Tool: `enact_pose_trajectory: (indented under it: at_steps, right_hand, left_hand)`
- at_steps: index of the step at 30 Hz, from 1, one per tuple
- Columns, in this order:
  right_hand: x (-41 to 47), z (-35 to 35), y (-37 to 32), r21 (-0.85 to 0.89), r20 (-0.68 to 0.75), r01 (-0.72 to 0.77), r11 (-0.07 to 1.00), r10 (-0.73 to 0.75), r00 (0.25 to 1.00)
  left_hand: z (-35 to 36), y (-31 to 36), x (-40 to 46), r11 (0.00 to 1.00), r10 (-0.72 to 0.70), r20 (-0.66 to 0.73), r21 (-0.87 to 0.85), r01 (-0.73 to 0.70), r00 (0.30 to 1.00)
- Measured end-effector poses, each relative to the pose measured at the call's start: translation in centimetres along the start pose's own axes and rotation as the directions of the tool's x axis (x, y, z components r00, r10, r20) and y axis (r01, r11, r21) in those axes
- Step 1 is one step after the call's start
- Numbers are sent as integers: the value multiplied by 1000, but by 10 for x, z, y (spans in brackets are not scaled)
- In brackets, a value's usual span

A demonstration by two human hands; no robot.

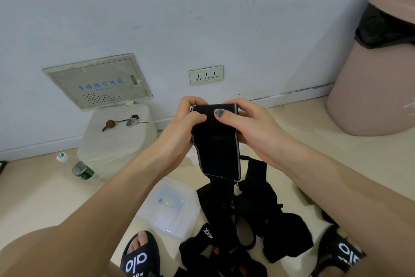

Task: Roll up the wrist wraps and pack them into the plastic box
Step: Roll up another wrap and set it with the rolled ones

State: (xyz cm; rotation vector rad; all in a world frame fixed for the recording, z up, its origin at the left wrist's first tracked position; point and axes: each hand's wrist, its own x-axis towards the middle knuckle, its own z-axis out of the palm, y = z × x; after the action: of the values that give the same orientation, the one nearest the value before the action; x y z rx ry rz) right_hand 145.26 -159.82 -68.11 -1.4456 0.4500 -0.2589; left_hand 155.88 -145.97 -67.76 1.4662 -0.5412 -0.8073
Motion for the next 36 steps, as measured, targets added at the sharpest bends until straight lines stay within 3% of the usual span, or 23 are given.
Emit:
enact_pose_trajectory:
  at_steps: [7, 11, 18, 21, 27, 33, 36]
  right_hand:
    - [-1, -3, -3, 89, -1, 1, 996, -1, 1000]
    - [0, -5, -2, 104, 33, -11, 995, 8, 999]
    - [0, -5, -6, 9, 23, -114, 993, 114, 993]
    - [0, -3, -3, -38, 0, -74, 997, 74, 997]
    - [0, -4, -2, 18, -8, 5, 1000, -5, 1000]
    - [-4, -3, 2, -6, 18, 52, 999, -52, 998]
    - [-4, -4, -2, -7, 60, -12, 1000, 12, 998]
  left_hand:
    - [-1, -1, 0, 990, -83, -8, 116, 84, 996]
    - [-2, 2, 2, 994, -67, -35, 88, 70, 997]
    - [-3, 7, -2, 996, 17, 45, 92, -21, 999]
    - [-5, 5, -3, 992, 29, 54, 119, -35, 998]
    - [-2, 4, -3, 994, -106, 50, 2, 106, 993]
    - [-4, 5, -5, 999, -23, 21, 33, 22, 1000]
    - [-7, 6, -5, 998, 4, 24, 59, -6, 1000]
